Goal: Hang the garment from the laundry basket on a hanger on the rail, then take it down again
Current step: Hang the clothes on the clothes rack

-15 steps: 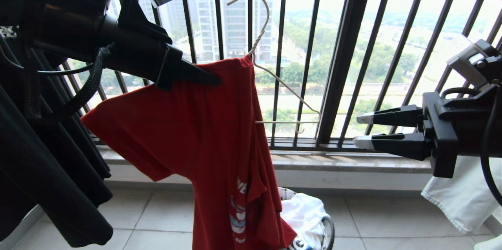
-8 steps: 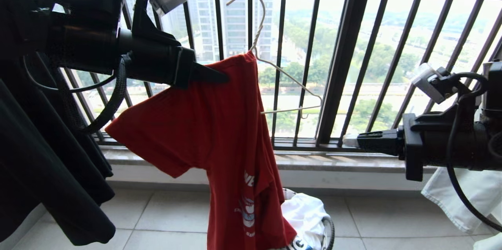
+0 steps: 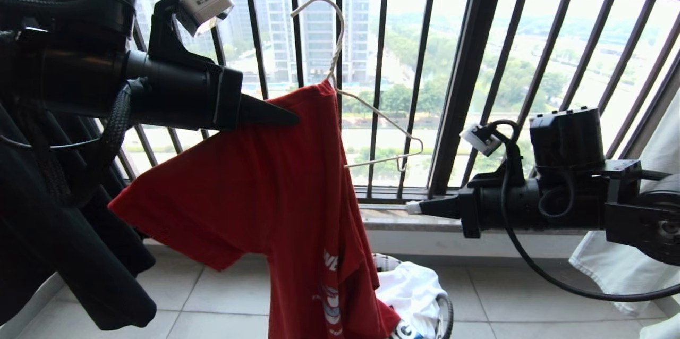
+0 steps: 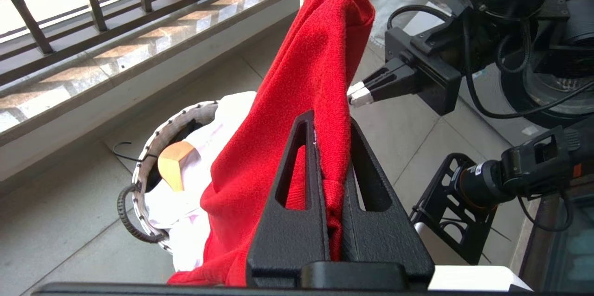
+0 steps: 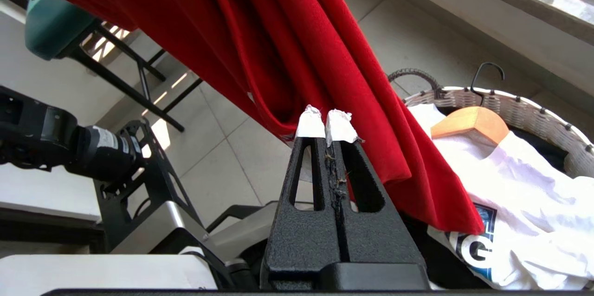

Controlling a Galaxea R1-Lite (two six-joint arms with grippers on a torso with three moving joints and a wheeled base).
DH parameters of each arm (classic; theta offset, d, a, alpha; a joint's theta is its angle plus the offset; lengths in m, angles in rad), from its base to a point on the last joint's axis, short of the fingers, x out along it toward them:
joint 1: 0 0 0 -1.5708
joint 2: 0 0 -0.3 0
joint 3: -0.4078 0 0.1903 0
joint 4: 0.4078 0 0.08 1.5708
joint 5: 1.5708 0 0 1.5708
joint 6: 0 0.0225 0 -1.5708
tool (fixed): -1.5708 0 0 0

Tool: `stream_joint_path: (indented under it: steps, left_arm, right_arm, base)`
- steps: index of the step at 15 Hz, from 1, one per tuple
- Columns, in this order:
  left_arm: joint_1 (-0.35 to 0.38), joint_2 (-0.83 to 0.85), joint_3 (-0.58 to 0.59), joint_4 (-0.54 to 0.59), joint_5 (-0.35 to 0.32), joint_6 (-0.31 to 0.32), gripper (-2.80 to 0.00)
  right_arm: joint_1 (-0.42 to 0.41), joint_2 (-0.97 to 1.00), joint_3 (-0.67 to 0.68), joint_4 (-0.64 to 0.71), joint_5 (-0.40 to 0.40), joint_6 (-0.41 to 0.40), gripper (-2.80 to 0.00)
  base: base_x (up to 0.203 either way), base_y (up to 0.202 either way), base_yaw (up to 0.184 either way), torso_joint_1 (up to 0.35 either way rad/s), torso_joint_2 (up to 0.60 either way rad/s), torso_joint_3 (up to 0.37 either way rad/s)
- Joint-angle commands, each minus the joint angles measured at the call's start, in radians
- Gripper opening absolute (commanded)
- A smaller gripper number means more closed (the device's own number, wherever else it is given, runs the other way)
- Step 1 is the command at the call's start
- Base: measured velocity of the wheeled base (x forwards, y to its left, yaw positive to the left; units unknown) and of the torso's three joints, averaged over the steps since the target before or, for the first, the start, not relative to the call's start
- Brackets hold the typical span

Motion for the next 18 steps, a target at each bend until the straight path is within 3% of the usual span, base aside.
stream_joint_path:
  steps: [1,4,5,6,12,18]
  left_arm:
    - [0.000,-0.043,0.026,-0.019,-0.003,-0.020,-2.80]
    - [0.000,-0.048,0.030,-0.026,-0.003,-0.030,-2.80]
    - [-0.002,-0.047,0.030,-0.026,-0.003,-0.030,-2.80]
    - [-0.002,-0.042,0.029,-0.027,-0.003,-0.030,-2.80]
    - [-0.002,-0.044,0.027,-0.029,-0.002,-0.030,-2.80]
    - [0.000,-0.053,0.027,-0.029,-0.002,-0.030,-2.80]
  right_arm:
    - [0.034,0.044,-0.002,-0.001,0.004,0.010,-2.80]
    - [0.056,0.057,-0.011,-0.002,0.004,0.093,-2.80]
    - [0.073,0.067,-0.011,-0.002,0.003,0.103,0.00]
    - [0.085,0.070,-0.011,-0.002,0.002,0.118,0.00]
    - [0.137,0.154,-0.101,-0.001,-0.021,0.391,0.00]
    - [0.144,0.210,-0.138,0.030,-0.059,0.425,0.00]
  base:
    - [0.000,0.000,0.000,0.000,0.00,0.000]
    - [0.000,0.000,0.000,0.000,0.00,0.000]
    - [0.000,0.000,0.000,0.000,0.00,0.000]
    - [0.000,0.000,0.000,0.000,0.00,0.000]
    - [0.000,0.000,0.000,0.000,0.00,0.000]
    - [0.000,0.000,0.000,0.000,0.00,0.000]
